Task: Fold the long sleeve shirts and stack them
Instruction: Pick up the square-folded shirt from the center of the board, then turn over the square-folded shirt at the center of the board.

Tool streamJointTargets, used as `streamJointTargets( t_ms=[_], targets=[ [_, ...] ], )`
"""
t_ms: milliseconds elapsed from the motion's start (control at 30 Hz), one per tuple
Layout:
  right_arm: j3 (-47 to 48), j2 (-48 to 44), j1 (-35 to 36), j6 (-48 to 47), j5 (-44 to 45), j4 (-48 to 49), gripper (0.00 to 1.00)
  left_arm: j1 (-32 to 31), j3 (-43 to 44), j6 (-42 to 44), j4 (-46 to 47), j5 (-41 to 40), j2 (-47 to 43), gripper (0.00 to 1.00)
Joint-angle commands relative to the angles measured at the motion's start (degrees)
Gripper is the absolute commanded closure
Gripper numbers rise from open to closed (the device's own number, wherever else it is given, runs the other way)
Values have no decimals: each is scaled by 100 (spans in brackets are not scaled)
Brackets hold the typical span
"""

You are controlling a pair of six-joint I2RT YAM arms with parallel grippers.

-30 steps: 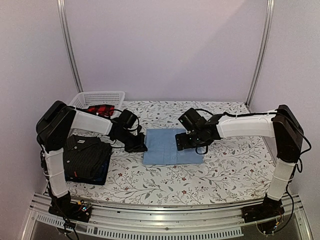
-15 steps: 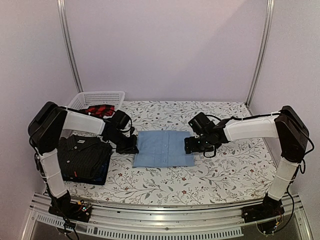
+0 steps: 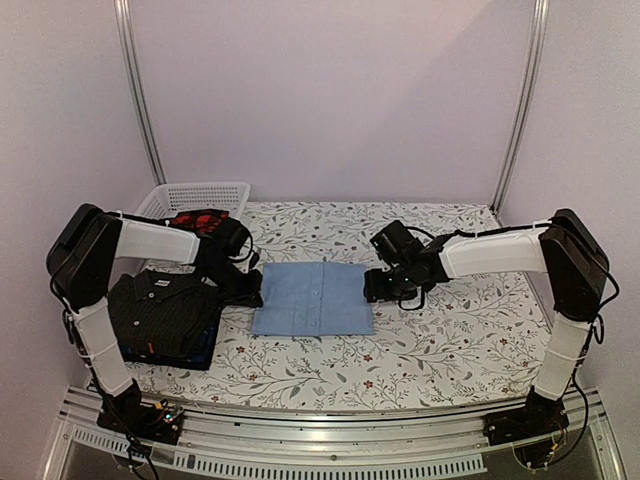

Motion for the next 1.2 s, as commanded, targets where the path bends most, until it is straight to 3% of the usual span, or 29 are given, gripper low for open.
streamJointTargets(
  t_ms=[0, 167, 567, 833, 1167],
  targets=[
    [338, 456, 1, -112, -203, 95, 39, 103, 225, 289, -294, 15, -309, 100],
    [410, 787, 4, -99, -180, 1, 53, 171, 336, 377, -455, 42, -485, 100],
    [592, 650, 53, -127, -66, -147, 63, 282, 612, 581, -701, 150, -743, 100],
    [869, 632, 62, -107, -227, -180, 89, 327, 753, 675, -873, 206, -879, 100],
    [984, 1295, 102, 26, -816, 203, 96, 334, 1009, 794, -1107, 366, -1012, 100]
  ],
)
